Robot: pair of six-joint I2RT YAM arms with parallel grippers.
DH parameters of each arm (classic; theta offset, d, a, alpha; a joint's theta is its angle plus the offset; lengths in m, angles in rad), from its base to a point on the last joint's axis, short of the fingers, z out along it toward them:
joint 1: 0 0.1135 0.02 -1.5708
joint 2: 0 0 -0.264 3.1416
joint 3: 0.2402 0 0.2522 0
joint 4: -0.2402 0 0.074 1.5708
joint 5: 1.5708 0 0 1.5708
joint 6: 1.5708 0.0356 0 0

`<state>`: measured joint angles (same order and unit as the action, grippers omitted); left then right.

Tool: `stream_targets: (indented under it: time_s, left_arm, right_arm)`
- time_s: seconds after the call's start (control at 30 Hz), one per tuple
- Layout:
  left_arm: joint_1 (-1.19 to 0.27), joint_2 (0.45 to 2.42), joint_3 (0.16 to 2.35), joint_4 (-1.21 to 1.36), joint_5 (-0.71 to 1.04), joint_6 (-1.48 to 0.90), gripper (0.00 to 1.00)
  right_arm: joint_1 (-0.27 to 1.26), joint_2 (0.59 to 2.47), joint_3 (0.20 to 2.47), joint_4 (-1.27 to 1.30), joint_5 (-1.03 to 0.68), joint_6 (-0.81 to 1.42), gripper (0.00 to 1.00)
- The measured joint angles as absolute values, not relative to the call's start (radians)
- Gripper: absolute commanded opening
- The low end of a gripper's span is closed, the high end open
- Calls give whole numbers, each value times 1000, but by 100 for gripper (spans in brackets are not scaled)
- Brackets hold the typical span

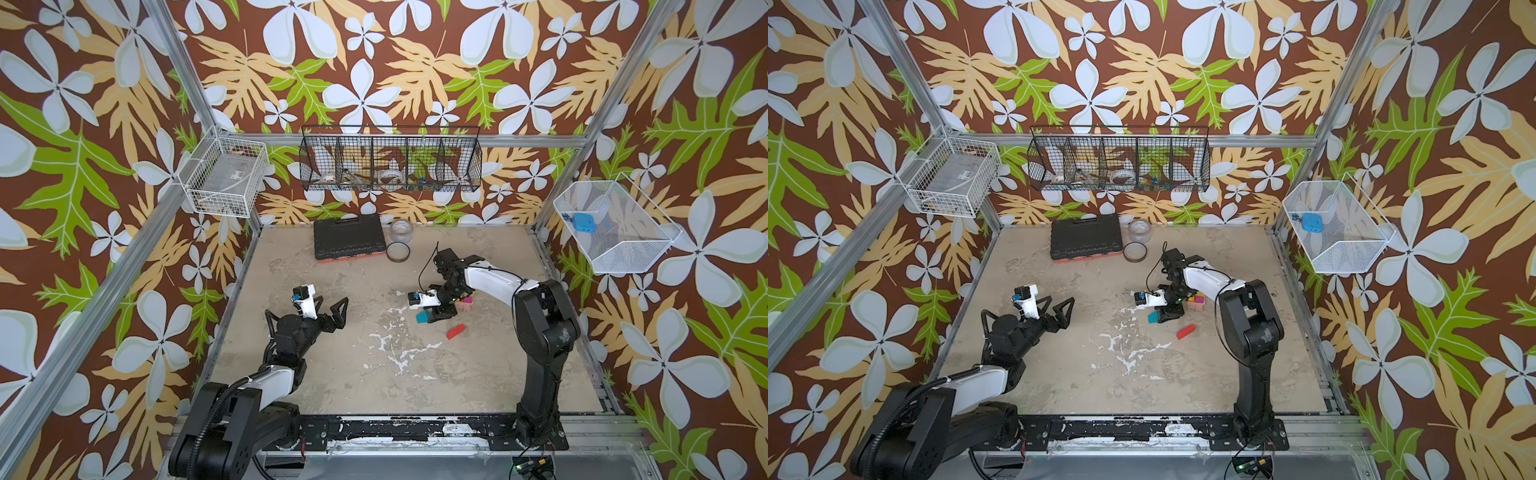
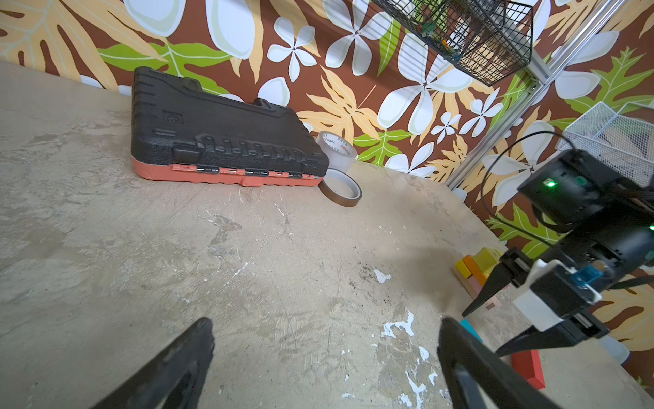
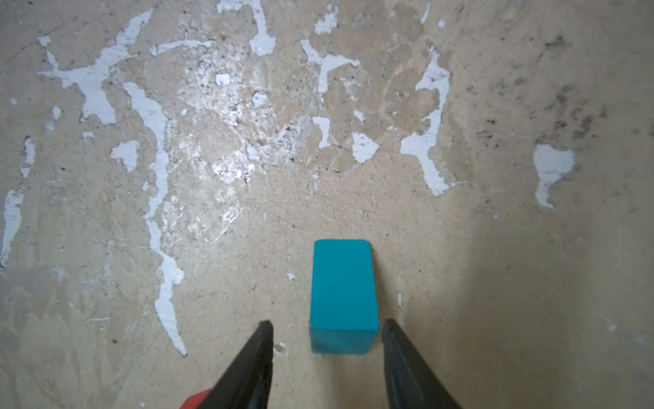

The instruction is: Build the wood block tower

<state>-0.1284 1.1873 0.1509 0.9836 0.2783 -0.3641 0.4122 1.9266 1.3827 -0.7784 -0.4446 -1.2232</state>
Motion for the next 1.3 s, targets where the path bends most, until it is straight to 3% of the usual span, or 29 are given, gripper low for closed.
stream_targets:
  time_s: [0.3,0.5,0.7,0.77,1.03,1.3]
  left_arm:
    - [-128,1187,150,984,278,-364,100]
    - [-128,1178,146,984,279,-364,100]
    - [-128,1176,144,984,279,-364,100]
    - [-128,1176,144,984,279,-364,100]
    - [-128,1176,144,984,289,-364,100]
    - [-128,1181,144,984,290,-364,100]
  right_arm:
    - [412,1658,1233,-776,-387,-1215,57]
    - [412,1583,1124,-834,-317,-1204,56]
    - [412,1568,1017,-842,-262,-1182,58]
    - [412,1581,1008,-841,-256,-1178,53]
    - [403,1677,1061,-830,-238,-1158,46]
    - [394,1753,1121,-834,-237,-1160,46]
